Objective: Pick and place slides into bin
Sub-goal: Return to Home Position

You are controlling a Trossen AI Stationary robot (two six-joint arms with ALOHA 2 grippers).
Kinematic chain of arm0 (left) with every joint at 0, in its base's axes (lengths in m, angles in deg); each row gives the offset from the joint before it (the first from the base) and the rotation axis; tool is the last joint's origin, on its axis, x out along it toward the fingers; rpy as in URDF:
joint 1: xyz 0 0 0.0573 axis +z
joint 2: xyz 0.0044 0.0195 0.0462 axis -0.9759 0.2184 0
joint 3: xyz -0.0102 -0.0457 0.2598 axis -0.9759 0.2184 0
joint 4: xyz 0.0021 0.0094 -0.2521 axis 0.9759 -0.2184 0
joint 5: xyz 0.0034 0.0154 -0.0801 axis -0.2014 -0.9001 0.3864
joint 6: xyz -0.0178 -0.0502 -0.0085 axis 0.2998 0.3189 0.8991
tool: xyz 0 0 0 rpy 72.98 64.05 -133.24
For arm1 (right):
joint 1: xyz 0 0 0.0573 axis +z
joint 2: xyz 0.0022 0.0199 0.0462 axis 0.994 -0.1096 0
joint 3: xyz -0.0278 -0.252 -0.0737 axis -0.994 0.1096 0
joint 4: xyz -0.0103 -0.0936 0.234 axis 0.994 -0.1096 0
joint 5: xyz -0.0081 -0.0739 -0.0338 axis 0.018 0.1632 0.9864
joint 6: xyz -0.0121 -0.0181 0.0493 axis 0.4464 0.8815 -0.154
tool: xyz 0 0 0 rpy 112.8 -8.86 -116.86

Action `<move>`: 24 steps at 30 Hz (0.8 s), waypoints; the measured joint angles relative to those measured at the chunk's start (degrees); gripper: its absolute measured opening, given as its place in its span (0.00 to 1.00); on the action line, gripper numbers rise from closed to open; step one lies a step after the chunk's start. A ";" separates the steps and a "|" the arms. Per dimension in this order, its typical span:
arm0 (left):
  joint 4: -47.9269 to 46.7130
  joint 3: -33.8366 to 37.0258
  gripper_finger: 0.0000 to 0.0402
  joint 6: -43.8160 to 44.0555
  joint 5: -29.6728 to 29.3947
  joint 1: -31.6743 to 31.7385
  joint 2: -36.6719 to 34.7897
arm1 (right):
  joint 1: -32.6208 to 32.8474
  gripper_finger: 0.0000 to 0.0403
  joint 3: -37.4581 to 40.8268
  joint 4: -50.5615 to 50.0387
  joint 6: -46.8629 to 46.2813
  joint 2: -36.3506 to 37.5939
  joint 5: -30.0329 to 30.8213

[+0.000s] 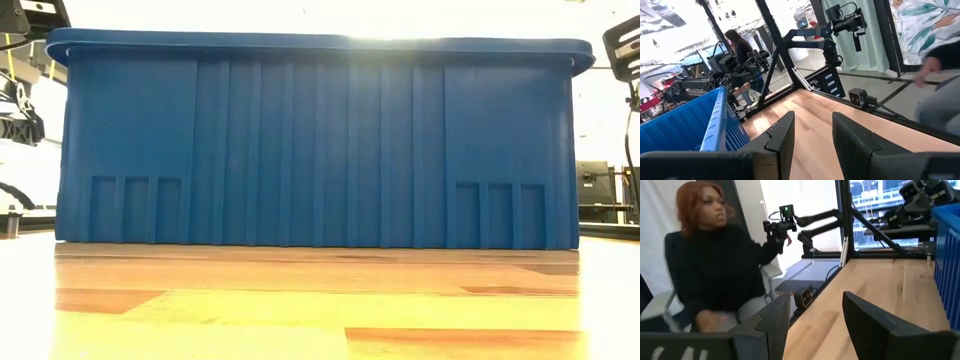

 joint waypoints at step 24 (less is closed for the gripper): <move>0.04 -0.09 0.29 -0.04 0.00 0.00 0.00 | 0.00 0.43 0.00 -7.74 0.00 0.00 -0.20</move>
